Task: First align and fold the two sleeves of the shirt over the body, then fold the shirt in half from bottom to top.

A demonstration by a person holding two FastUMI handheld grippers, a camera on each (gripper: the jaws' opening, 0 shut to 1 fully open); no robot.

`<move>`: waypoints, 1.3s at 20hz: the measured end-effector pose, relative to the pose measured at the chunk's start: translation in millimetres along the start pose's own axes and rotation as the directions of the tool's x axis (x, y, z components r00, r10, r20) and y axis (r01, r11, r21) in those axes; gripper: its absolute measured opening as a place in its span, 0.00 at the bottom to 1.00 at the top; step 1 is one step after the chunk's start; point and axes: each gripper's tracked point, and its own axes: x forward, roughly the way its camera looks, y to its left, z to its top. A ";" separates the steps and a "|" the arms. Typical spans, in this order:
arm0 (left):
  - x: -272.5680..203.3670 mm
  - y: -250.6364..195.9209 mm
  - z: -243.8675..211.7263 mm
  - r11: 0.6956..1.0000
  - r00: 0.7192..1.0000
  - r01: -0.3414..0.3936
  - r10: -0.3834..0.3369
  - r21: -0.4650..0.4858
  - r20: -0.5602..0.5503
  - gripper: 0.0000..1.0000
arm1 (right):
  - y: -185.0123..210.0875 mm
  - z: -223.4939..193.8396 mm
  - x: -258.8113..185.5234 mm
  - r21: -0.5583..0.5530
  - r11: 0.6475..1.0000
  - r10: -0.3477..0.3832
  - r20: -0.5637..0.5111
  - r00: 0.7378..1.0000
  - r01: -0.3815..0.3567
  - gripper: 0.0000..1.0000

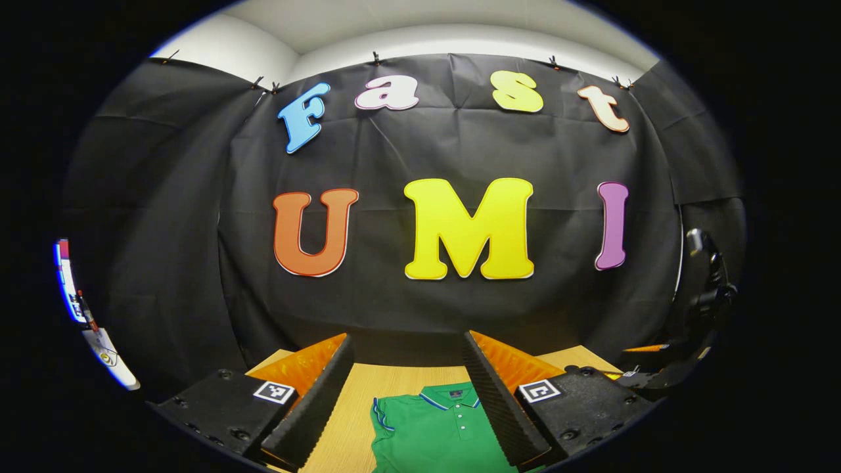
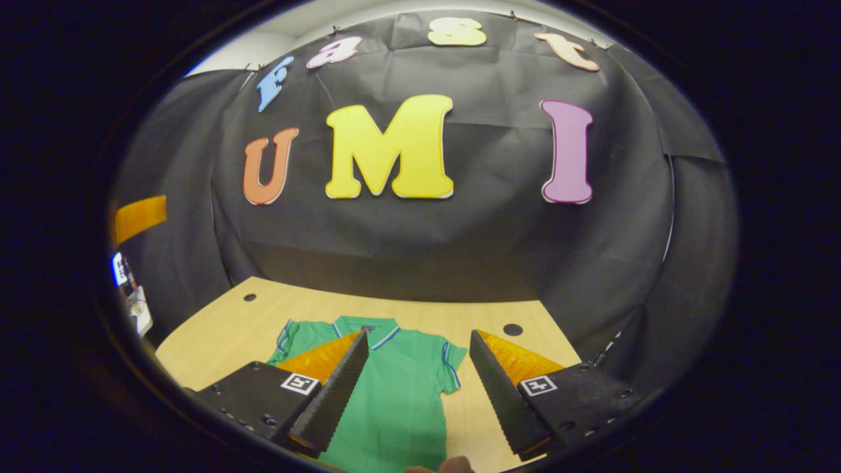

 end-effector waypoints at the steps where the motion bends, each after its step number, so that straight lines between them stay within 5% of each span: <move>1: 5.0 -0.6 -1.1 1.000 1.000 -0.007 0.007 0.000 -0.005 1.00 | -7.7 -8.5 15.0 -0.001 1.000 0.001 -0.027 1.000 -0.001 0.95; 9: 46.5 -15.9 -16.7 0.999 0.998 -0.035 0.036 0.023 -0.045 1.00 | -42.6 -86.9 132.5 0.036 0.999 0.030 -0.240 0.970 -0.022 0.95; 17: 56.6 -28.5 -34.6 0.999 0.993 -0.025 0.030 0.041 -0.118 1.00 | -58.7 -161.9 197.6 0.063 0.998 0.025 -0.402 0.915 0.000 0.92; 24: 64.3 -24.4 -46.1 0.999 0.988 -0.022 0.028 0.038 -0.152 1.00 | -52.9 -181.4 205.0 0.101 0.995 0.053 -0.472 0.880 -0.006 0.52; 26: 63.1 -25.8 -50.9 1.000 0.985 -0.021 0.022 0.011 -0.171 1.00 | -55.3 -182.4 207.0 0.104 0.995 0.044 -0.486 0.873 0.008 0.24</move>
